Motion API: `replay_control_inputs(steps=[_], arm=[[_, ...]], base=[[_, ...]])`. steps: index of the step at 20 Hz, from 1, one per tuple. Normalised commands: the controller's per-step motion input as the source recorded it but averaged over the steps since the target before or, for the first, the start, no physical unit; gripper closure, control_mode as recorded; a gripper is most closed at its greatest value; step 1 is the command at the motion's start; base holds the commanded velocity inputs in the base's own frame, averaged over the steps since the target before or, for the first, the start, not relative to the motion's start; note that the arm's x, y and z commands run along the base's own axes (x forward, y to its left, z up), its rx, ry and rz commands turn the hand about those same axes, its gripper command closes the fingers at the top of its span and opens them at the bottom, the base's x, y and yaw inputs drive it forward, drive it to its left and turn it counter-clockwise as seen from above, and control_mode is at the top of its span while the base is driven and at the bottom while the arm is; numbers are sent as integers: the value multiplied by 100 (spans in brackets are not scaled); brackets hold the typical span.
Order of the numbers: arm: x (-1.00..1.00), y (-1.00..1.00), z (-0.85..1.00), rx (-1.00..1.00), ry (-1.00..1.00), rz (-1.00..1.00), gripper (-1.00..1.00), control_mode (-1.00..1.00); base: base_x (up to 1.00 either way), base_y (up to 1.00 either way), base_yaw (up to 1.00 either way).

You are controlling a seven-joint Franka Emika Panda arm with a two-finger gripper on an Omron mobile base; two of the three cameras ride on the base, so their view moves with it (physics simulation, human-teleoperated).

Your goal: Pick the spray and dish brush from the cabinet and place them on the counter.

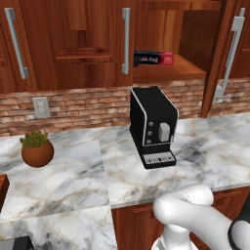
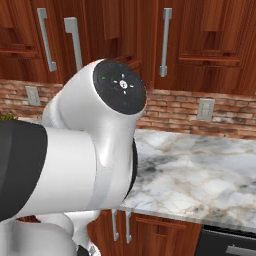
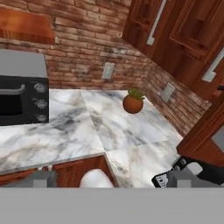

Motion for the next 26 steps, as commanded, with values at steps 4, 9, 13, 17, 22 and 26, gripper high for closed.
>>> replay_control_inputs(steps=[4,9,13,17,22,26], arm=[[-18,57,1,-20,-17,0,-100,-100],[-12,52,10,-22,-22,-4,-100,-100],[-5,47,11,-24,-24,-7,-100,-100],[0,34,6,-26,-20,-10,-100,-100],[1,16,4,-24,-11,-12,-100,-100],[2,0,1,-11,4,-11,-100,-100]], base=[[0,0,0],[0,0,0],[0,0,0],[0,0,0],[0,0,0],[0,0,0]])
